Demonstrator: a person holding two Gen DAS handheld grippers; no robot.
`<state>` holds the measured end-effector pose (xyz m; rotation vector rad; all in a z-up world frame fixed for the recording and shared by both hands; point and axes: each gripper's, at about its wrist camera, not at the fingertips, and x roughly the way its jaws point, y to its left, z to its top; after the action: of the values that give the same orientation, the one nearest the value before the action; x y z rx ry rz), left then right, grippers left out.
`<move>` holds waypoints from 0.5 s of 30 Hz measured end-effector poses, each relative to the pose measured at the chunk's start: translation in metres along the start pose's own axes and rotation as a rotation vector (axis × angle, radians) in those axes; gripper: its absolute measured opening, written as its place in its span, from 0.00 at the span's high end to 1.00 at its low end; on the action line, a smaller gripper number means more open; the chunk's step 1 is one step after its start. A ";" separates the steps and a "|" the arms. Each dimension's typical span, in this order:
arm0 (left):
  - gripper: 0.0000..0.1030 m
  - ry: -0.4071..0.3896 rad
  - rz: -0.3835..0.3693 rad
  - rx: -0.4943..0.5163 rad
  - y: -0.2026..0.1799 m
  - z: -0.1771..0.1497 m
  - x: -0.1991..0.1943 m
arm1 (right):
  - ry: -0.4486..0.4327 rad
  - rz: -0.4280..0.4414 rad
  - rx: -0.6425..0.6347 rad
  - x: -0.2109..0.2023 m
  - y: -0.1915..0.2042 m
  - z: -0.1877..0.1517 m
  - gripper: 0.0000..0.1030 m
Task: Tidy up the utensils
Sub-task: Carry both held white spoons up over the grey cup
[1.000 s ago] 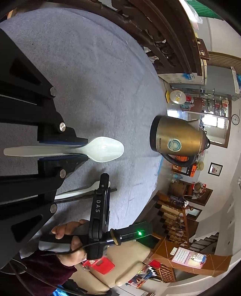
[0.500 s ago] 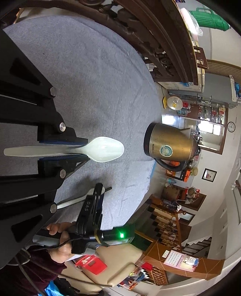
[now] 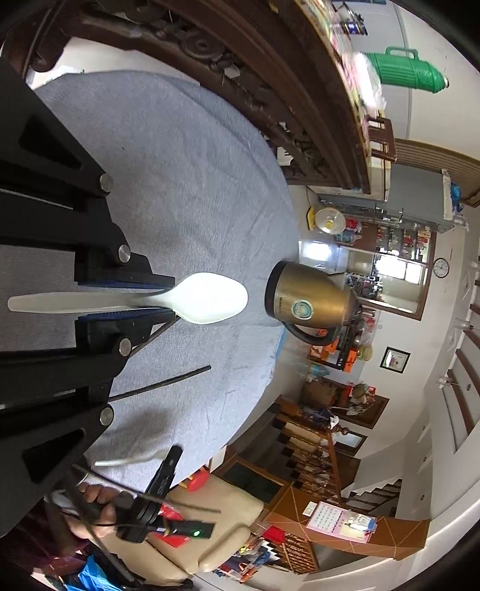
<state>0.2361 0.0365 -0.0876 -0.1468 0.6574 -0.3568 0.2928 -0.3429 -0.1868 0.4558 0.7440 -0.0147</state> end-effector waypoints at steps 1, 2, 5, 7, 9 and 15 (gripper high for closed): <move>0.90 -0.013 0.001 -0.002 -0.001 -0.001 -0.008 | -0.018 -0.007 0.013 -0.013 -0.005 -0.003 0.72; 0.90 -0.030 0.003 -0.003 -0.003 -0.001 -0.016 | -0.036 -0.011 0.023 -0.025 -0.008 -0.005 0.72; 0.90 -0.085 -0.008 -0.012 -0.007 -0.001 -0.040 | -0.099 -0.014 0.042 -0.060 -0.014 -0.009 0.72; 0.90 -0.130 -0.024 -0.014 -0.014 -0.001 -0.057 | -0.165 -0.013 0.050 -0.091 -0.013 -0.008 0.72; 0.90 -0.165 -0.042 -0.012 -0.021 0.000 -0.071 | -0.221 -0.012 0.044 -0.114 -0.010 -0.005 0.72; 0.90 -0.255 -0.119 0.026 -0.049 -0.001 -0.105 | -0.421 0.036 0.005 -0.190 0.018 0.004 0.72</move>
<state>0.1449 0.0293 -0.0168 -0.2034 0.3924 -0.4522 0.1579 -0.3556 -0.0524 0.4523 0.3218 -0.0766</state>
